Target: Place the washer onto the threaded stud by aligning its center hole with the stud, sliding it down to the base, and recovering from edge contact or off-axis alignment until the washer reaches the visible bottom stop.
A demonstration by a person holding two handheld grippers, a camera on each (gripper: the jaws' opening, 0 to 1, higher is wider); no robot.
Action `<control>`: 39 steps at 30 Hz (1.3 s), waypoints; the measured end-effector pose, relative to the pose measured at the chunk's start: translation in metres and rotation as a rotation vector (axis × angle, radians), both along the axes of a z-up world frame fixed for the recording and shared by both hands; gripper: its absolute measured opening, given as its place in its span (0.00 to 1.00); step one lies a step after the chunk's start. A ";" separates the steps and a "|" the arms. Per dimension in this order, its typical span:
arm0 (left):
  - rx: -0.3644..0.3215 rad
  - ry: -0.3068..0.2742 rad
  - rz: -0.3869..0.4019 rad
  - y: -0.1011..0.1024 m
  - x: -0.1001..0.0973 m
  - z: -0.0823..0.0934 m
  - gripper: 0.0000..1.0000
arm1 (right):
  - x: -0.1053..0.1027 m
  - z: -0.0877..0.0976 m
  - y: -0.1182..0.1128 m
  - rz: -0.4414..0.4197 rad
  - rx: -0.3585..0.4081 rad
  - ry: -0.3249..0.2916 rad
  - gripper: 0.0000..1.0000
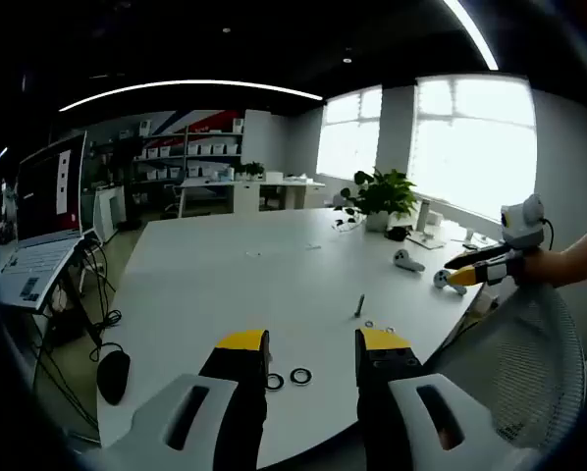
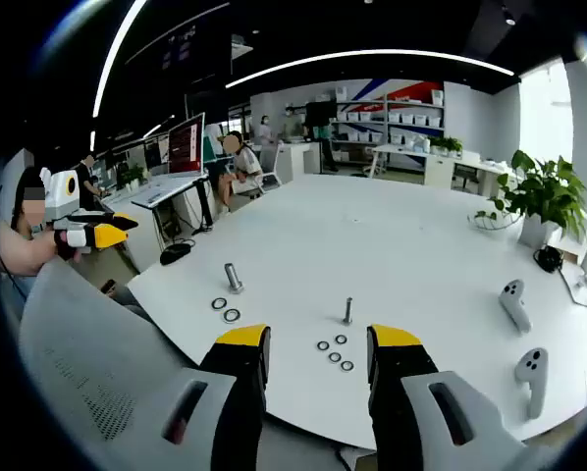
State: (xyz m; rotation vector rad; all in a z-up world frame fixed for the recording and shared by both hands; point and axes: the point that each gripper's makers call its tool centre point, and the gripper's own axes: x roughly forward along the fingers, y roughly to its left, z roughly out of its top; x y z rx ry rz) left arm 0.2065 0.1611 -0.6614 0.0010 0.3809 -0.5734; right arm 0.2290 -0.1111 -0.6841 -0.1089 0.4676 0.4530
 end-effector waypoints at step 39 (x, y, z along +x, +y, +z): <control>-0.027 0.033 -0.021 -0.006 -0.001 -0.003 0.34 | -0.003 -0.012 0.003 0.023 0.013 0.073 0.46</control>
